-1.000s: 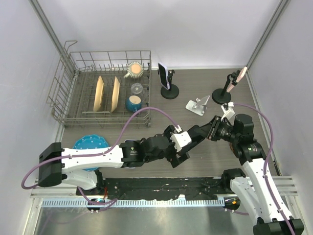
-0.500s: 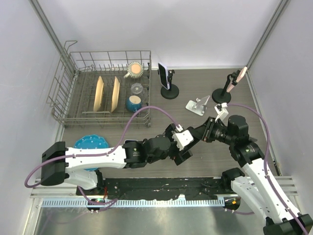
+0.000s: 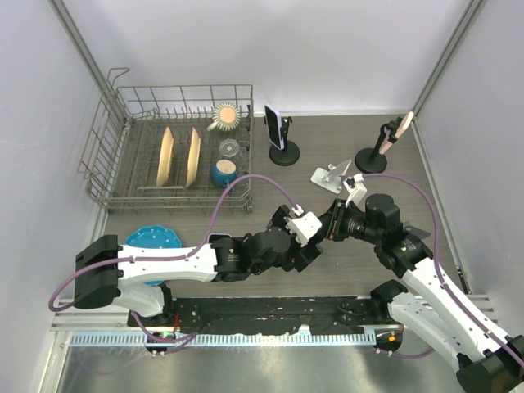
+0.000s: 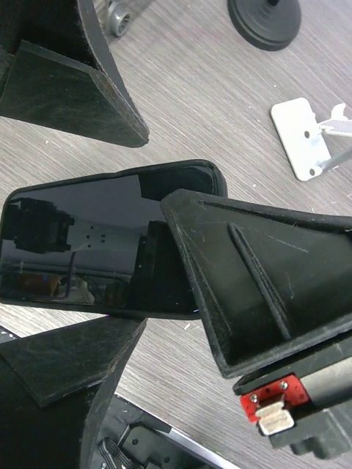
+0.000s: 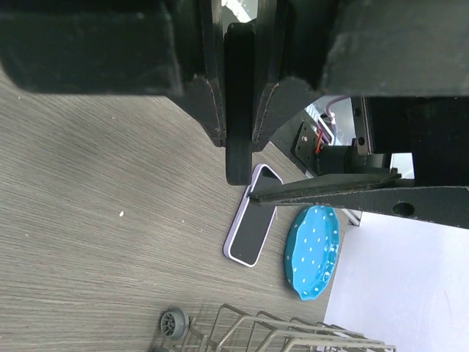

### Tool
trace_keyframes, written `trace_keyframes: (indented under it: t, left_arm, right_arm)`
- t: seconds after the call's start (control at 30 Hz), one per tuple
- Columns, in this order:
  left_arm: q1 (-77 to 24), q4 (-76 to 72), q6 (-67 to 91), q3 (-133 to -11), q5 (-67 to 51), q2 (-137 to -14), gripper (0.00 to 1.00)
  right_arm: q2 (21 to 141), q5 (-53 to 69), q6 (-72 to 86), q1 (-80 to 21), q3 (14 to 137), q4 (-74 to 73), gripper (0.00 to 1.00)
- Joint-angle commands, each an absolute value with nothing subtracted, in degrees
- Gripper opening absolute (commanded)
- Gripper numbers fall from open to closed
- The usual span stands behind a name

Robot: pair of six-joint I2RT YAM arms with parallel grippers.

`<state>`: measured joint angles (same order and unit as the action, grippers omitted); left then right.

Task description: Remove the phone from the phone stand

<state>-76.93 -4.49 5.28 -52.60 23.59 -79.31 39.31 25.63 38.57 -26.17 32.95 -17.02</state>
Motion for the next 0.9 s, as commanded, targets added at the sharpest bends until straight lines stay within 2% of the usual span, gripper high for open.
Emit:
trace_keyframes:
  t: [0.0, 0.57, 0.73, 0.77, 0.83, 0.87]
  left_arm:
    - [-77.2, -6.4, 8.2, -52.2, 28.8, -79.5, 1.0]
    - [-73.5, -5.3, 12.7, -45.4, 19.1, -73.0, 0.99]
    - [-73.4, -5.4, 12.0, -45.0, 16.5, -72.1, 0.86]
    - [-73.4, -5.4, 12.0, -45.0, 15.8, -72.1, 0.78]
    - [-73.4, -5.4, 12.0, -45.0, 15.6, -72.2, 0.69]
    - [-73.4, -5.4, 11.9, -45.0, 15.4, -72.2, 0.6]
  right_arm:
    - [39.5, 24.5, 40.8, -27.9, 33.9, -9.9, 0.01]
    - [39.0, 27.6, 43.0, -28.7, 31.5, -5.4, 0.01]
    - [39.9, 27.7, 43.0, -28.7, 30.9, -5.2, 0.01]
    - [40.3, 27.9, 43.2, -28.7, 30.8, -5.0, 0.01]
    - [40.4, 27.9, 43.3, -28.7, 30.4, -4.6, 0.01]
    - [40.6, 27.9, 43.5, -28.8, 30.3, -4.5, 0.01]
